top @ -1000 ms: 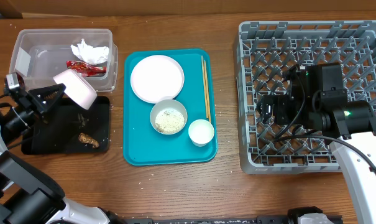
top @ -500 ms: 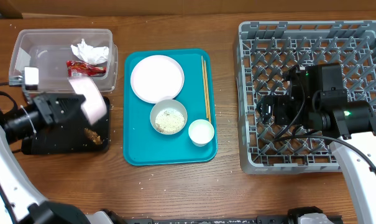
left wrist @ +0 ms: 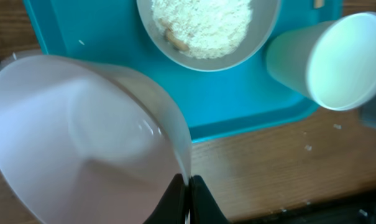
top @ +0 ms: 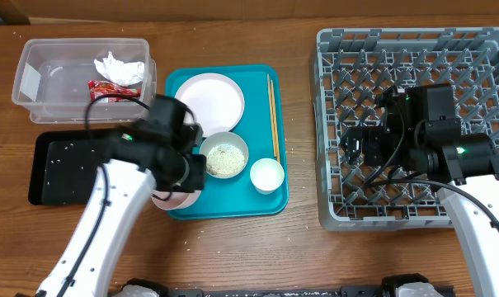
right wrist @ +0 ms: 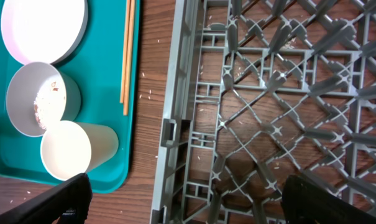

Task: Sort waste into correct bins and load items into the dishwasher
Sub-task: 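Set the pink bowl back on the teal tray and release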

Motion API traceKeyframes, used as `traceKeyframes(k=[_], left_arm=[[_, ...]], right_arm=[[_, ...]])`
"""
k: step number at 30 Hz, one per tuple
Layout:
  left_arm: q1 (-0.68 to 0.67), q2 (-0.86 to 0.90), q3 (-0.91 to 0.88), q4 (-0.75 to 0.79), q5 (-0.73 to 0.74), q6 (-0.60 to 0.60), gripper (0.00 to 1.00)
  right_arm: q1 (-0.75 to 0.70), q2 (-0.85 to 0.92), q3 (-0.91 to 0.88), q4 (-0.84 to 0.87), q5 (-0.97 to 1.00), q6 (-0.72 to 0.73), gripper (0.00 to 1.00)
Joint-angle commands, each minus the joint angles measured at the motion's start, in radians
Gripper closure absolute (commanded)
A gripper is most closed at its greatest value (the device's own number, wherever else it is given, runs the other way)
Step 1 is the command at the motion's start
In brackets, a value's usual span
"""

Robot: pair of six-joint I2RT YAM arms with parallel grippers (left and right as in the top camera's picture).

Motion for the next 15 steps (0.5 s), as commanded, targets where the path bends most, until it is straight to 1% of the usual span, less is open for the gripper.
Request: traceKeyframes(k=[1, 5, 6, 7, 8, 9, 11, 13, 15], left_arm=[[-0.092, -0.01, -0.125, 0.123, -0.161, -0.141, 0.96], [-0.141, 0.002, -0.233, 0.259, -0.161, -0.14, 0.95], [-0.145, 0.004, -0.245, 0.277, -0.16, -0.14, 0.91], [-0.149, 0.008, -0.257, 0.303, -0.16, -0.14, 0.8], [-0.149, 0.01, -0.259, 0.321, -0.16, -0.137, 0.64], [-0.149, 0.01, -0.252, 0.327, -0.159, -0.12, 0.5], [-0.149, 0.01, -0.195, 0.315, -0.16, -0.052, 0.37], [-0.149, 0.01, -0.101, 0.291, -0.16, 0.03, 0.33], [-0.15, 0.01, -0.039, 0.295, -0.154, 0.127, 0.26]], right_arm=[[-0.004, -0.002, 0.019, 0.004, -0.01, 0.0, 0.0], [-0.004, -0.002, 0.019, 0.002, -0.01, 0.0, 0.0], [-0.004, -0.002, 0.019, 0.002, -0.01, 0.0, 0.0], [-0.004, -0.002, 0.019, 0.002, -0.01, 0.0, 0.0], [-0.004, -0.002, 0.019, 0.002, -0.01, 0.0, 0.0], [-0.004, -0.002, 0.019, 0.001, -0.01, 0.0, 0.0], [-0.004, -0.002, 0.019, 0.0, -0.01, 0.0, 0.0], [-0.004, -0.002, 0.019, 0.0, -0.01, 0.0, 0.0], [-0.004, -0.002, 0.019, 0.0, -0.01, 0.0, 0.0]])
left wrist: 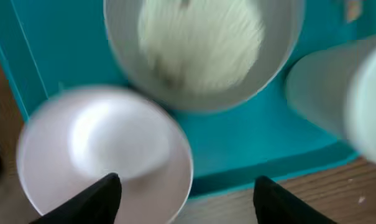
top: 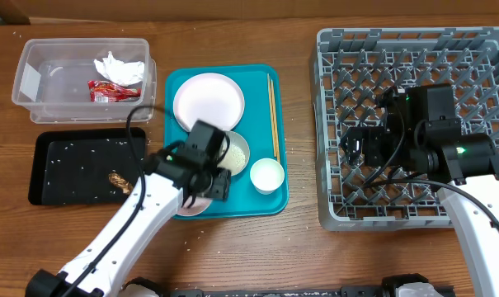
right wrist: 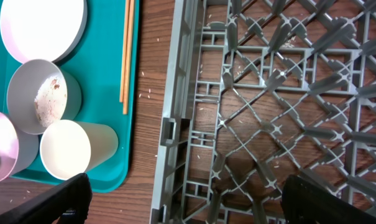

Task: Sort waste into correct bins and load items into the dishwasher
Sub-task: 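Set the pink bowl back on the teal tray and release, then grasp the rim of the grey rice bowl with the left gripper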

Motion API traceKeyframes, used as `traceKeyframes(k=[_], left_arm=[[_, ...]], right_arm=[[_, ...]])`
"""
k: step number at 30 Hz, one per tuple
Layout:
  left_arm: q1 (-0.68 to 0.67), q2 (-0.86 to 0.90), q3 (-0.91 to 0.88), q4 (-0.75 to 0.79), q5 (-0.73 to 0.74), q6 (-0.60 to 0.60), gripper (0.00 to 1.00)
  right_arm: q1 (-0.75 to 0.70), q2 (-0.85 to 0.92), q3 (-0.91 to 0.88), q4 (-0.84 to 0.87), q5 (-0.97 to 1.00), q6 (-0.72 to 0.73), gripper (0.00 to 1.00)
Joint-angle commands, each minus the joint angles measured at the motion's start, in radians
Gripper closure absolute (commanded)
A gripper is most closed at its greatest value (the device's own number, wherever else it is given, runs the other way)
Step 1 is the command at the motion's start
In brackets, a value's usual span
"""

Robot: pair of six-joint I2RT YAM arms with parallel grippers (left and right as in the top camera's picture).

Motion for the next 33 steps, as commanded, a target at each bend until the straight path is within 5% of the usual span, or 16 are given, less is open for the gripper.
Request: traceKeyframes(k=[1, 6, 11, 16, 18, 21, 24, 33], left_arm=[[-0.006, -0.005, 0.154, 0.027, 0.013, 0.258, 0.22], [-0.015, 0.109, 0.127, 0.062, 0.099, 0.533, 0.25], [-0.016, 0.283, 0.127, 0.051, 0.097, 0.597, 0.39], [-0.016, 0.368, 0.127, 0.053, 0.166, 0.65, 0.4], [-0.016, 0.4, 0.127, 0.072, 0.167, 0.653, 0.45], [-0.016, 0.449, 0.127, 0.106, 0.16, 0.65, 0.78], [-0.015, 0.448, 0.129, 0.119, 0.103, 0.575, 0.95], [-0.015, 0.441, 0.374, -0.024, 0.043, 0.394, 0.96]], right_arm=[[-0.004, -0.002, 0.019, 0.004, -0.009, 0.0, 0.0], [-0.004, -0.002, 0.019, 0.003, -0.009, 0.001, 0.0], [-0.004, -0.002, 0.019, -0.005, -0.009, 0.0, 0.0], [-0.004, -0.002, 0.019, -0.013, -0.009, 0.0, 0.0], [-0.004, -0.002, 0.019, -0.013, -0.009, 0.0, 0.0], [-0.004, -0.002, 0.019, -0.015, -0.009, 0.0, 0.0], [-0.004, -0.002, 0.019, -0.016, -0.009, 0.0, 0.0], [-0.004, -0.002, 0.019, -0.015, -0.009, 0.0, 0.0]])
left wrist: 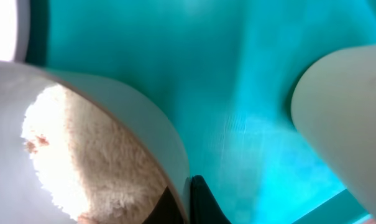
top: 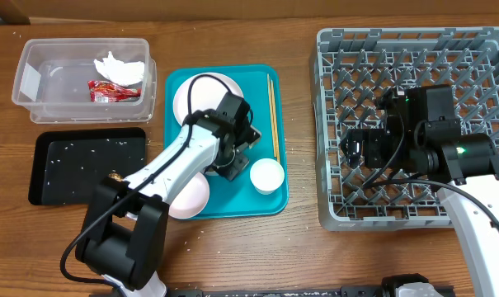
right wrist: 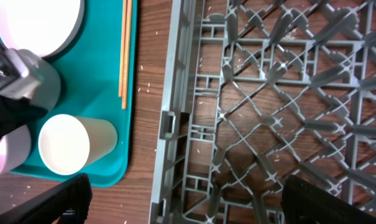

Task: Sort waste into correct bins and load items into the dishwasher
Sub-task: 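Grasp the rim of the grey rice bowl with the left gripper, then tip the grey bowl over the black tray to dump the rice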

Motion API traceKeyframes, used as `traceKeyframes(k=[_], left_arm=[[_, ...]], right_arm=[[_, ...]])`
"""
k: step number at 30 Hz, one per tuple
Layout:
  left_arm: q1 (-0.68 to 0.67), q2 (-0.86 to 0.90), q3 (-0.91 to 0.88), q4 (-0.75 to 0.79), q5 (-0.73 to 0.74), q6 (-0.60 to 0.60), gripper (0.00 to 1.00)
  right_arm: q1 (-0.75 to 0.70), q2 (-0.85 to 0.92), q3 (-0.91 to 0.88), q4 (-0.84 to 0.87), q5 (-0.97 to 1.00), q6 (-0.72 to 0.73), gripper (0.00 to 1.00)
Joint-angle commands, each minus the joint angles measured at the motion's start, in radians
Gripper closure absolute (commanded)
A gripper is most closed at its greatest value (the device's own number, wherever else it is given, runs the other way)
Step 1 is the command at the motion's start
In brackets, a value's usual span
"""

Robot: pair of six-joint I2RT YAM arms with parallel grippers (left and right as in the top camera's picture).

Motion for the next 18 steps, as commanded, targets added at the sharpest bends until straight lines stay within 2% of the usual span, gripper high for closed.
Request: traceKeyframes(k=[1, 8, 11, 15, 18], left_arm=[[0.0, 0.013, 0.164, -0.063, 0.0, -0.152, 0.96], [0.03, 0.011, 0.449, -0.293, -0.001, -0.401, 0.96], [0.102, -0.013, 0.537, -0.388, -0.007, -0.498, 0.96], [0.291, -0.079, 0.541, -0.467, -0.011, -0.528, 0.96], [0.405, -0.08, 0.533, -0.486, -0.008, -0.491, 0.96]], right_arm=[[-0.004, -0.002, 0.019, 0.005, -0.009, 0.0, 0.0], [-0.004, -0.002, 0.019, 0.005, -0.01, 0.0, 0.0], [-0.004, -0.002, 0.019, 0.005, -0.01, 0.0, 0.0], [-0.004, -0.002, 0.019, 0.006, -0.01, 0.0, 0.0], [-0.004, -0.002, 0.019, 0.006, -0.01, 0.0, 0.0]])
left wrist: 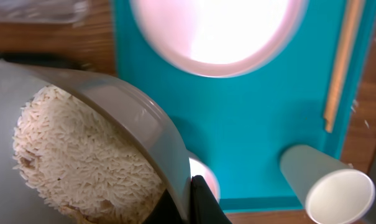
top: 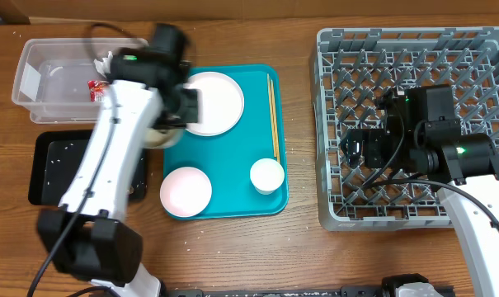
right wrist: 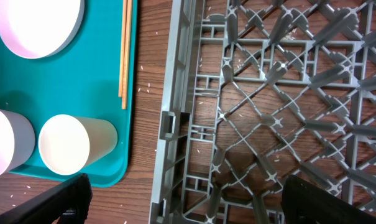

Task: Sort waste into correct bins and load items into the dishwasher
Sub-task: 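Tip the grey bowl over the black tray to dump the rice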

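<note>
My left gripper point(left wrist: 188, 200) is shut on the rim of a grey bowl of rice point(left wrist: 82, 149), held up in the air. In the overhead view the bowl point(top: 157, 136) hangs over the left edge of the teal tray point(top: 233, 165), beside the black tray point(top: 68, 169). On the teal tray lie a white plate point(top: 209, 102), a pink bowl point(top: 185, 188), a white cup point(top: 266, 174) and chopsticks point(top: 273, 115). My right gripper point(right wrist: 191, 205) stands open above the grey dish rack point(right wrist: 287, 106), holding nothing.
A clear bin point(top: 59, 70) at the back left holds a crumpled tissue and a red wrapper. The black tray has rice grains scattered in it. The dish rack point(top: 414, 124) fills the right side of the table. Loose grains lie on the wood.
The rice bowl has left the tray's middle. My left gripper now holds it raised at the tray's left edge, near the black tray. The right arm has not moved.
My left gripper held the pink bowl over the tray's front left corner. Then it was open with that bowl set down there. Then it was shut on the rice bowl's rim beside the cup, and now the bowl is lifted and carried to the left.
</note>
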Motion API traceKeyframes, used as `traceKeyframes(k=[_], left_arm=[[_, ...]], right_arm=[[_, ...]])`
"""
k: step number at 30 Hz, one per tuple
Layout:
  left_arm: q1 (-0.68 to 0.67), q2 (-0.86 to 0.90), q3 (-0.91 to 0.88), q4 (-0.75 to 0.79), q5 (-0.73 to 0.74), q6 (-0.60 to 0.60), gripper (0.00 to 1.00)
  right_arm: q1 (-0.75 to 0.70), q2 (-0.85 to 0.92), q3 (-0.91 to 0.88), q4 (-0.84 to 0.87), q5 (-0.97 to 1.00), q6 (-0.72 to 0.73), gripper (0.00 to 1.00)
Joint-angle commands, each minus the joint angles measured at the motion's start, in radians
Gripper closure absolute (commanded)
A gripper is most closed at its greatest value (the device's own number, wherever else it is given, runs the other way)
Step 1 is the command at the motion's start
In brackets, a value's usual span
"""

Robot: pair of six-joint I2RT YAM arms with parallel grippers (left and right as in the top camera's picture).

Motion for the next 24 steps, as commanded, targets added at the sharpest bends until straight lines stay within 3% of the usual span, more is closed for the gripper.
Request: traceKeyframes(k=[1, 4, 8, 13, 18, 24], left_arm=[[0.166, -0.043, -0.001, -0.005, 0.003, 0.027, 0.96], [0.296, -0.043, -0.089, 0.072, 0.103, 0.096, 0.95], [0.406, -0.043, -0.192, 0.191, 0.245, 0.097, 0.96], [0.479, -0.038, -0.28, 0.349, 0.706, 0.346, 0.96], [0.547, -0.038, -0.283, 0.337, 0.954, 0.393, 0.96], [0.681, -0.038, -0.285, 0.191, 1.009, 0.464, 0.96]], right_arm=[[-0.004, -0.002, 0.019, 0.005, -0.009, 0.0, 0.0], [-0.004, -0.002, 0.019, 0.005, -0.009, 0.0, 0.0], [-0.004, -0.002, 0.019, 0.006, -0.009, 0.0, 0.0], [-0.004, -0.002, 0.019, 0.005, -0.009, 0.0, 0.0], [-0.004, -0.002, 0.019, 0.005, -0.009, 0.001, 0.0], [-0.004, -0.002, 0.019, 0.002, -0.009, 0.001, 0.0]])
